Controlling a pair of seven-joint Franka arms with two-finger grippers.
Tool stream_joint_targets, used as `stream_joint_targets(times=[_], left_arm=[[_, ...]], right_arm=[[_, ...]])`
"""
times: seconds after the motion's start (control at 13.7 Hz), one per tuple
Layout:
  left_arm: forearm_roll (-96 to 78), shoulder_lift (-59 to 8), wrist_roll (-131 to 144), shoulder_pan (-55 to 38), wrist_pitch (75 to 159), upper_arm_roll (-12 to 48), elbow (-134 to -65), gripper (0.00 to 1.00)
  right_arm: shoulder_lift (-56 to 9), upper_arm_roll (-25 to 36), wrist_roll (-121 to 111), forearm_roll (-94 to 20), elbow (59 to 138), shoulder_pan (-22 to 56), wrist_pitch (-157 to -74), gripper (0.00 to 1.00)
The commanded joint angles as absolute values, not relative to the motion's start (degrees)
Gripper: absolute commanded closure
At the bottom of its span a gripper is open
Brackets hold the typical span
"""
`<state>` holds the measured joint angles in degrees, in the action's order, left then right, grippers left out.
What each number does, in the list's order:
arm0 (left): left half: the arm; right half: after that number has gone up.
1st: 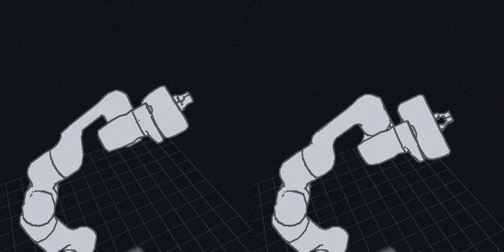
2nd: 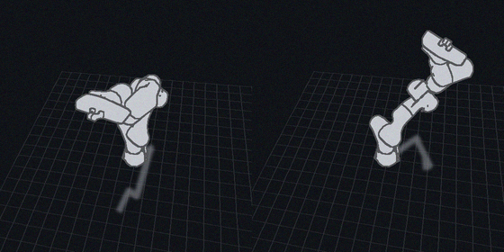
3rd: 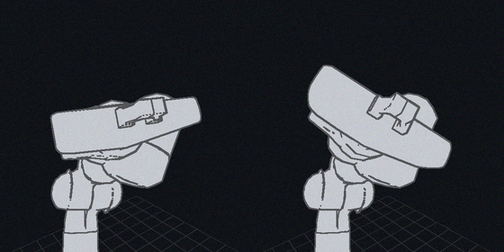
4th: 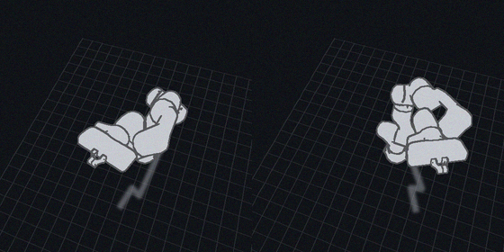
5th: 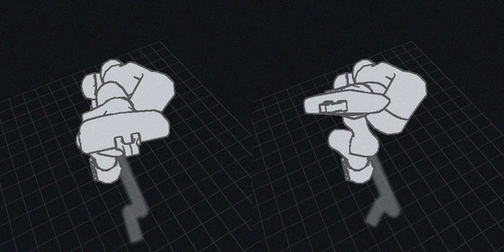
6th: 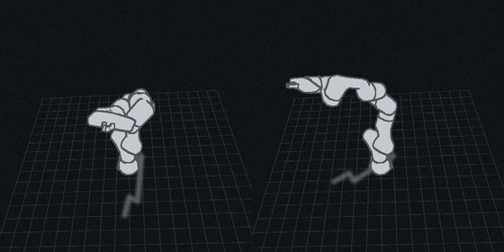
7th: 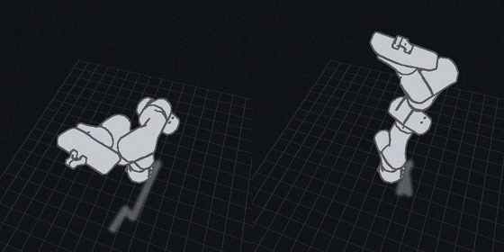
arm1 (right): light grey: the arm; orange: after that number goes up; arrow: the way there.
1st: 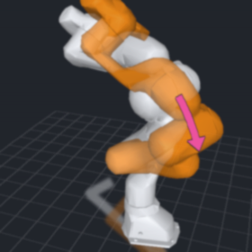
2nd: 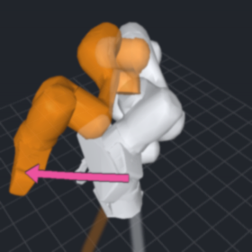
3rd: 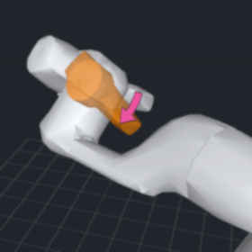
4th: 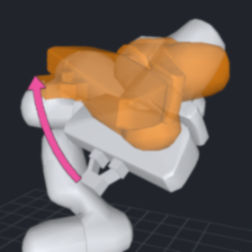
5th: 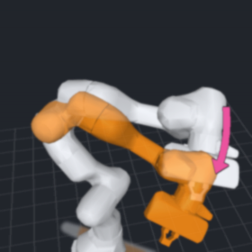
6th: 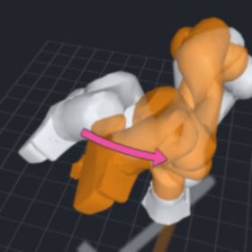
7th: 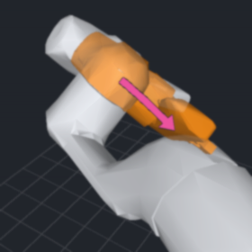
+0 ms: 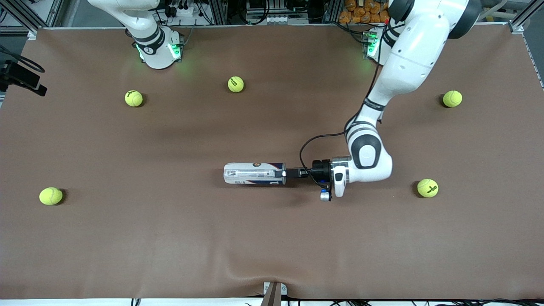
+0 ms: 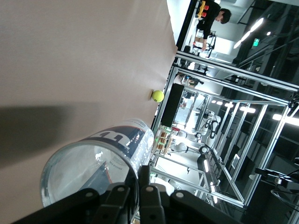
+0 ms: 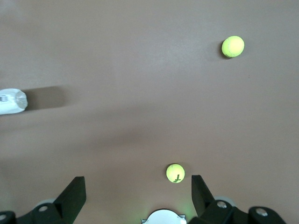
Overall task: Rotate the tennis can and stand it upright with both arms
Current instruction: 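Lift and rotate the can with the left gripper toward upright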
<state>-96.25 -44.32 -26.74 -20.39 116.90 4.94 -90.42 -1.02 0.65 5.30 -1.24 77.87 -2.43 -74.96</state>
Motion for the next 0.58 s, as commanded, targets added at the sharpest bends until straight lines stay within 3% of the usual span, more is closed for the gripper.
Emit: stream_joint_targets(times=[0.0,0.51], left_arm=[[-92.4,-43.6,-24.7,-18.8,117.1,5.1,-90.0,1.0],[-87.8,-42.8,-22.2,-17.9,116.5,5.1,-89.8,1.0]], right_arm=[[-1.4,0.1,5.7,-2.4,76.9,-3.1,-74.5,0.0],[-1.4,0.1,5.7,-2.2,76.9,-3.3,-74.7,0.0]])
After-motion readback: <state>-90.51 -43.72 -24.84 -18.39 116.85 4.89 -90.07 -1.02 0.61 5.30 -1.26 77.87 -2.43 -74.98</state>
